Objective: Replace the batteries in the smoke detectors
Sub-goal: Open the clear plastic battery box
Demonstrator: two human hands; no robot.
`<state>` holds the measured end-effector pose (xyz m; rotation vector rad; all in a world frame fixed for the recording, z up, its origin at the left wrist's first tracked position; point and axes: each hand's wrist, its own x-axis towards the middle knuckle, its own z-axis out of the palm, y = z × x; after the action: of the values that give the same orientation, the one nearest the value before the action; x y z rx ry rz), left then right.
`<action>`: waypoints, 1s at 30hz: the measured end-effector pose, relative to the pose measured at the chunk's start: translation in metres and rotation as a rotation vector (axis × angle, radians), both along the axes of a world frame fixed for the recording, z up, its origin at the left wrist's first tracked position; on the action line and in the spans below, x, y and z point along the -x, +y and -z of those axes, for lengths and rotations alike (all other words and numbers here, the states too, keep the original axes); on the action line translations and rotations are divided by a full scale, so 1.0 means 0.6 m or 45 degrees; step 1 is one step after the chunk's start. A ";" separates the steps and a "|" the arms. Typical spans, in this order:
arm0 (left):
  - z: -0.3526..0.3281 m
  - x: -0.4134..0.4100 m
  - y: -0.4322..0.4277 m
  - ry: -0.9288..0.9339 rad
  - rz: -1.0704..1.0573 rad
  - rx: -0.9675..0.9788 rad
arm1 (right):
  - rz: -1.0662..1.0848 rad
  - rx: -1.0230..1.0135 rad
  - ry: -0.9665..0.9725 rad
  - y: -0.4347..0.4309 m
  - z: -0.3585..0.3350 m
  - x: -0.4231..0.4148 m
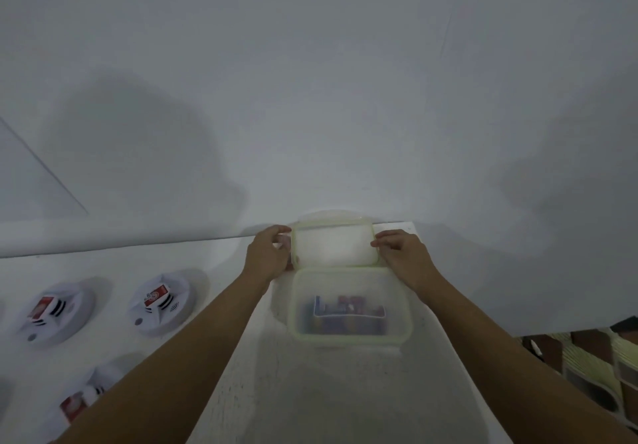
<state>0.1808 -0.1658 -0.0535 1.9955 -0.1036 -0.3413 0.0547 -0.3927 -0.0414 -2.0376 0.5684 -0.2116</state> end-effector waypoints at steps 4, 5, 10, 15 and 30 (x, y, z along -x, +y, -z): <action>-0.001 0.014 0.000 -0.180 0.000 -0.190 | 0.070 0.003 0.054 0.003 -0.013 0.014; -0.003 0.017 0.002 -0.169 -0.003 -0.196 | 0.088 -0.011 0.025 0.005 -0.017 0.020; -0.026 0.046 0.023 -0.074 0.141 -0.226 | 0.165 -0.042 -0.253 0.038 -0.046 0.068; -0.073 0.119 0.072 -0.139 0.179 -0.110 | 0.123 0.102 -0.297 0.078 -0.067 0.128; -0.070 0.309 0.185 0.005 0.475 -0.181 | -0.088 0.057 0.191 0.147 -0.031 0.334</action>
<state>-0.0046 -0.0546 -0.0118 2.1131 -0.4635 -0.6050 -0.1458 -0.3045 -0.0229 -2.1247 0.5894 -0.0303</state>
